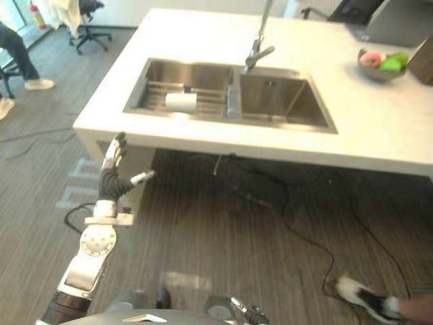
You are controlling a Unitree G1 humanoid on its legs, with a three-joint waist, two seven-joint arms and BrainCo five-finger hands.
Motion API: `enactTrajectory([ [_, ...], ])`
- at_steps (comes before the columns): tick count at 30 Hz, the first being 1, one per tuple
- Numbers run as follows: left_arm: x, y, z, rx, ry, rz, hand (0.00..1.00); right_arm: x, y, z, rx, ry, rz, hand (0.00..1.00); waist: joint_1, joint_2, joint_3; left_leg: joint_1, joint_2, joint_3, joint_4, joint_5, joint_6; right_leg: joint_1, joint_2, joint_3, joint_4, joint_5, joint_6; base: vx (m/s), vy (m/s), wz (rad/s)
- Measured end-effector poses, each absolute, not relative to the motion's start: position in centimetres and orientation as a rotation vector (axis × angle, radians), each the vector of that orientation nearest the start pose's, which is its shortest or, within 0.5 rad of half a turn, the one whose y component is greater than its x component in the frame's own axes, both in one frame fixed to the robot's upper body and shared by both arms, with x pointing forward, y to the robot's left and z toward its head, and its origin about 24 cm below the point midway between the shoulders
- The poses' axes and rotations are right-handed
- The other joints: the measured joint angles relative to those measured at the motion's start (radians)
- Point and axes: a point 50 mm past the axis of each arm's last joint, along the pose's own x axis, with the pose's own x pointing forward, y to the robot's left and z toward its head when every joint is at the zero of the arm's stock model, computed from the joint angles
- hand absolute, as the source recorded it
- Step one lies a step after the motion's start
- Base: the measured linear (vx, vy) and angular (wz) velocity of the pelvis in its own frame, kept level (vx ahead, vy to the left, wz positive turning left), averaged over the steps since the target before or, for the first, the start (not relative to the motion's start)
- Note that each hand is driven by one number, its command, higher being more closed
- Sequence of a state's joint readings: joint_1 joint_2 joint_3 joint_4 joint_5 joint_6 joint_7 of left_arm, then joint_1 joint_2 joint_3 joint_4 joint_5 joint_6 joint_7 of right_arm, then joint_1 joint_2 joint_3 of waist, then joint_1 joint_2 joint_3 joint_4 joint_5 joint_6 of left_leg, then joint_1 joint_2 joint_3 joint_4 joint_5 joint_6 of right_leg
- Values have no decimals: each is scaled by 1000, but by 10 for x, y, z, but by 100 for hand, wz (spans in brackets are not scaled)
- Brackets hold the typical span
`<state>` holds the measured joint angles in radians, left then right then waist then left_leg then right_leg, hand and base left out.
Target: Walk over to the sink, pick up the cup, carry it to the dishwasher, place the cup inside the dishwasher, then close the dishwasher door
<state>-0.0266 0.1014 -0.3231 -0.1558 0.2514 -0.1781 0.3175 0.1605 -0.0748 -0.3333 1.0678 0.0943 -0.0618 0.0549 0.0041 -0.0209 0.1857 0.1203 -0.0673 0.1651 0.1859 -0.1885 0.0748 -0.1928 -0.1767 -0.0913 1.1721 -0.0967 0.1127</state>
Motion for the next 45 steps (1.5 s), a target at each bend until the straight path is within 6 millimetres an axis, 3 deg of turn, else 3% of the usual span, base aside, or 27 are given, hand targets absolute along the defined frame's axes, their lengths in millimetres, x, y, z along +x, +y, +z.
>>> enactTrajectory([
  [1,242,84,103,254,-455,-63,0,54,-218,-165,219,1108,-410,0,-26,11,-2,46,16,-11,-19,-9,-1,-65,1,-49,-61,-58,-32,451,-54,36],
  [2,243,78,107,261,-475,-74,0,53,-217,-165,229,1107,-419,0,-34,12,-3,63,26,-19,-27,-17,-9,-91,2,-73,-118,-75,-37,545,-107,45],
  [4,249,69,121,265,-535,-80,0,41,-214,-166,244,1118,-445,0,-58,19,-9,119,76,-51,-26,-64,-41,-130,23,-137,-426,-79,-58,567,-176,46],
  [5,253,70,127,260,-539,-73,0,32,-213,-167,247,1137,-461,0,-68,25,-12,151,113,-64,-23,-95,-68,-121,58,-137,-634,-39,-68,458,-162,44],
  [6,254,70,129,257,-537,-67,0,25,-211,-168,258,1150,-471,0,-70,22,-19,166,124,-71,-18,-112,-87,-117,78,-131,-730,-2,-71,657,-272,39],
  [7,254,73,131,258,-536,-53,0,9,-205,-169,261,1194,-464,0,-70,-2,-38,190,129,-74,3,-148,-123,-103,84,-103,-874,96,-84,690,-300,26],
  [8,255,73,127,244,-505,-31,0,-5,-208,-170,250,1241,-466,0,-68,36,-49,236,182,-72,24,-190,-153,-85,115,-114,-832,187,-122,805,-332,23],
  [10,254,70,127,250,-502,-44,0,-8,-215,-168,216,1257,-459,0,-69,66,-58,234,208,-61,46,-163,-153,-86,132,-117,-781,118,-127,565,-235,12],
  [11,253,67,129,268,-515,-58,0,-6,-214,-169,229,1272,-442,0,-71,68,-61,246,214,-56,78,-101,-154,-78,128,-121,-722,45,-137,509,-247,7],
  [13,251,60,128,276,-506,-103,0,-5,-217,-169,220,1292,-410,0,-76,73,-67,233,232,-62,169,-33,-154,-28,133,-141,-718,-11,-147,462,-245,22],
  [15,249,54,126,301,-496,-151,0,-7,-220,-168,217,1315,-397,0,-77,77,-85,137,266,-73,372,62,-171,42,146,-155,-780,-29,-148,399,-205,33],
  [16,250,52,127,306,-487,-167,0,-9,-224,-168,218,1318,-398,0,-72,81,-88,60,307,-55,515,45,-175,102,161,-168,-847,-23,-153,343,-142,25],
  [18,250,54,130,318,-492,-180,0,-12,-225,-167,235,1319,-414,0,-68,76,-92,4,363,33,579,-22,-164,194,169,-189,-933,-7,-155,341,-131,19],
  [20,248,56,137,329,-524,-195,0,-17,-227,-167,254,1333,-443,0,-61,72,-96,-24,391,123,471,-59,-137,262,167,-193,-1004,7,-149,217,-46,2],
  [22,247,56,147,344,-569,-213,0,-19,-229,-167,272,1325,-468,0,-60,75,-103,-59,374,165,214,23,-115,274,159,-194,-1029,14,-136,202,61,-1],
  [23,249,56,151,360,-579,-220,0,-19,-232,-167,279,1317,-485,0,-62,76,-126,-80,344,143,85,115,-157,249,155,-181,-1022,16,-121,215,110,-1],
  [25,251,60,150,392,-573,-221,0,-18,-230,-167,291,1312,-498,0,-70,69,-153,-57,297,126,-25,164,-169,217,134,-166,-1022,21,-110,173,97,-4],
  [28,255,66,146,448,-564,-226,0,-12,-230,-168,304,1298,-501,0,-88,59,-146,-19,250,137,-166,225,-165,184,108,-169,-1021,25,-93,30,108,11],
  [34,265,82,119,688,-483,-311,0,-2,-236,-167,290,1292,-492,0,-120,90,-130,10,243,135,-264,236,-181,207,116,-194,-1094,69,-74,-78,53,11],
  [38,267,97,106,904,-433,-383,0,3,-235,-167,248,1303,-442,0,-140,81,-116,4,233,147,-269,219,-187,224,114,-181,-1140,98,-63,-96,33,-2],
  [45,275,106,91,1041,-291,-481,0,11,-239,-165,258,1263,-460,0,-161,86,-110,5,217,163,-270,211,-181,220,104,-140,-1163,118,-54,-3,31,-8],
])
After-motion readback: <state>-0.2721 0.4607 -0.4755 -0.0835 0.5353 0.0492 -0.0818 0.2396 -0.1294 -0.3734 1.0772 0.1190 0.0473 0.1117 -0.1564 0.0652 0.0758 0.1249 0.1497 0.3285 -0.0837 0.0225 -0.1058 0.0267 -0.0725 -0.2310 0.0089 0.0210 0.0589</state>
